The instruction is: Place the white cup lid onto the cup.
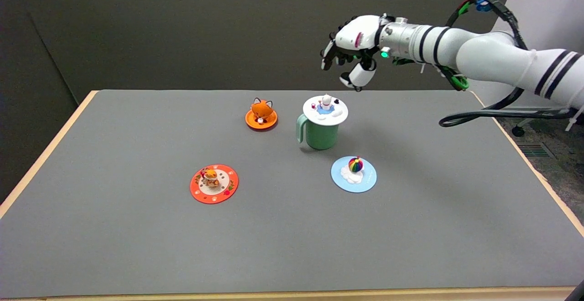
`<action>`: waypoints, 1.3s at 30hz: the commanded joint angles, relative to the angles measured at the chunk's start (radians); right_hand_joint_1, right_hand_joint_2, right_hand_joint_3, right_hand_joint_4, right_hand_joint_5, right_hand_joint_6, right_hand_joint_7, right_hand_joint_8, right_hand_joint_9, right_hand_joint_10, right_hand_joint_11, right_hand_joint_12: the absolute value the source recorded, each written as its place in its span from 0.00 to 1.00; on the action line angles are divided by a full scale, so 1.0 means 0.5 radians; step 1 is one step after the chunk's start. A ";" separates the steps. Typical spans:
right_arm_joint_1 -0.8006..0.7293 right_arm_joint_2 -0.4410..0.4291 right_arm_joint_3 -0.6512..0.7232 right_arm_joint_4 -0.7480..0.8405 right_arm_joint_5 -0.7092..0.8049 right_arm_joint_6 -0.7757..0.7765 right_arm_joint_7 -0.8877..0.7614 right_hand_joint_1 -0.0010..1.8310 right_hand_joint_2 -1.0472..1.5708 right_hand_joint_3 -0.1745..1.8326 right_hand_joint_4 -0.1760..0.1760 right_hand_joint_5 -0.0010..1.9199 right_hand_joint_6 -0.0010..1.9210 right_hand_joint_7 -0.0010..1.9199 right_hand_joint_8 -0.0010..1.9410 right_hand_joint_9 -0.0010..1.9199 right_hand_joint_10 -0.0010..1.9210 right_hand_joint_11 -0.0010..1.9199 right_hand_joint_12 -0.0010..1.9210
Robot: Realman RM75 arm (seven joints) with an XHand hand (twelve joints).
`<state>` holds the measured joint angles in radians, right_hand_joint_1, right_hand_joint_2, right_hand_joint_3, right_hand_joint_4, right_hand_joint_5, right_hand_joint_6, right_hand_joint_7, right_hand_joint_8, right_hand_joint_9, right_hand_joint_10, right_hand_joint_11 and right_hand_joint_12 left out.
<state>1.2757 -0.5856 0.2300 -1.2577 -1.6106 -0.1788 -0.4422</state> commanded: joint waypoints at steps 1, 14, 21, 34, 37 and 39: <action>-0.529 0.224 0.645 0.061 -0.273 0.093 -0.003 0.47 0.67 0.57 1.00 0.39 0.11 0.47 0.10 0.50 0.12 0.50 0.38; -0.936 0.307 0.943 0.220 -0.244 0.256 -0.017 0.49 0.67 0.52 0.98 0.38 0.11 0.46 0.11 0.49 0.12 0.46 0.41; -0.970 0.312 0.959 0.286 -0.176 0.341 -0.017 0.49 0.67 0.52 0.98 0.38 0.11 0.46 0.11 0.48 0.12 0.46 0.40; -0.996 0.318 0.950 0.342 -0.128 0.328 -0.109 0.49 0.67 0.52 1.00 0.38 0.11 0.46 0.11 0.47 0.11 0.43 0.41; -1.016 0.322 0.968 0.338 -0.084 0.347 -0.109 0.49 0.67 0.52 1.00 0.39 0.11 0.45 0.11 0.47 0.11 0.43 0.40; -1.020 0.322 0.974 0.337 -0.082 0.347 -0.109 0.49 0.67 0.52 1.00 0.39 0.11 0.45 0.11 0.47 0.11 0.43 0.40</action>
